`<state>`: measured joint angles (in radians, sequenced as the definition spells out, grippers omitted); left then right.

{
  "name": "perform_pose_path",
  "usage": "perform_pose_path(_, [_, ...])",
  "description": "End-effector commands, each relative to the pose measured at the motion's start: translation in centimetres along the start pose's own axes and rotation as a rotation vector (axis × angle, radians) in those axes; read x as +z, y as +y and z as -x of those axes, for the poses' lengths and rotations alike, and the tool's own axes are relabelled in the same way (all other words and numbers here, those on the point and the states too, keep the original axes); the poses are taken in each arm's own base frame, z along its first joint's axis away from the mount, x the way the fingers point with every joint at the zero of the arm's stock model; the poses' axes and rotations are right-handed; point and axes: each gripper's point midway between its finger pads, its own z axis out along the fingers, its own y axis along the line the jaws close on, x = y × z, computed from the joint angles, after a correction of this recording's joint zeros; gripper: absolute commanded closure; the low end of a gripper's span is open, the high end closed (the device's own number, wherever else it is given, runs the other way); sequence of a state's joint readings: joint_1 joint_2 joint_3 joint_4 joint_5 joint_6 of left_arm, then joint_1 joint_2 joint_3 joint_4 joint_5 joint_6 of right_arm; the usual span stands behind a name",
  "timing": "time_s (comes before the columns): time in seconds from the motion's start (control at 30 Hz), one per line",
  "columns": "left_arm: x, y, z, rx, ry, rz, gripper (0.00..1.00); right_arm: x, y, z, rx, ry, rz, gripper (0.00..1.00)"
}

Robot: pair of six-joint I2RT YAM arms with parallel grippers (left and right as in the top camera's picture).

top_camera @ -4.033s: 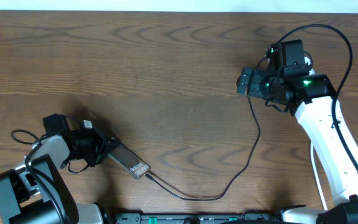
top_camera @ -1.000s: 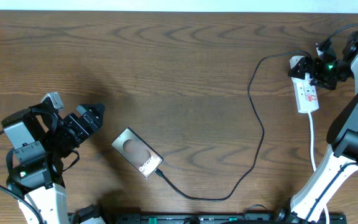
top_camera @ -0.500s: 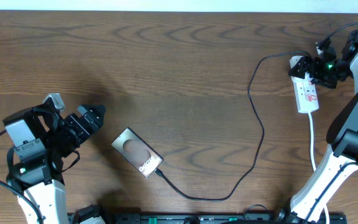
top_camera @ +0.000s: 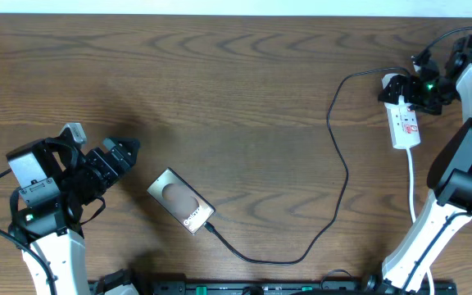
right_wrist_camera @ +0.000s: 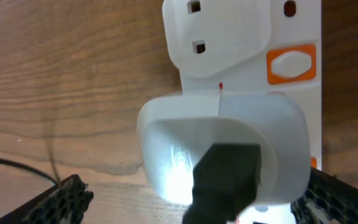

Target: Plug charger to phone and switch on socket

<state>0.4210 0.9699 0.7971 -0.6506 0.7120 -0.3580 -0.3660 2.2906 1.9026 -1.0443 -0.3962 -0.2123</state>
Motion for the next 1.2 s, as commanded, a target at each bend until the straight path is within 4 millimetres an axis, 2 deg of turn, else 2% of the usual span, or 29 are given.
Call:
perform_pose_path(0.0, [-0.1,-0.4,0.1,0.021,0.001,-0.011,0.08,4.1,3.0,-1.2,-0.003,0.083,0.100,0.06])
perform_pose_path(0.1, [-0.1,-0.4,0.1,0.021,0.001,-0.011,0.08,5.3,4.1,-1.7,0.007,0.110,0.137,0.12])
perform_pose_path(0.3, [-0.1,-0.4,0.1,0.021,0.001,-0.011,0.08,5.3,5.4,-1.7,0.032,0.116,0.171,0.16])
perform_pose_path(0.47, [-0.1,-0.4,0.1,0.021,0.001,-0.011,0.08,5.2,5.4,-1.7,0.048,0.116,0.170,0.17])
perform_pose_path(0.63, [-0.1,-0.4,0.1,0.021,0.001,-0.011,0.08,4.8,4.3,-1.6,0.052,0.113,0.123,0.16])
perform_pose_path(0.73, [-0.1,-0.4,0.1,0.021,0.001,-0.011,0.08,3.9,3.5,-1.4,0.054,0.107,0.080,0.14])
perform_pose_path(0.83, [-0.1,-0.4,0.1,0.021,0.001,-0.011,0.08,2.1,2.7,-0.7,0.052,0.079,0.036,0.12])
perform_pose_path(1.0, [-0.1,-0.4,0.1,0.021,0.001,-0.011,0.08,-0.6,2.8,0.3,0.045,0.019,0.023,0.09])
perform_pose_path(1.17, [-0.1,-0.4,0.1,0.021,0.001,-0.011,0.08,-1.3,2.8,0.3,0.048,0.013,0.022,0.07])
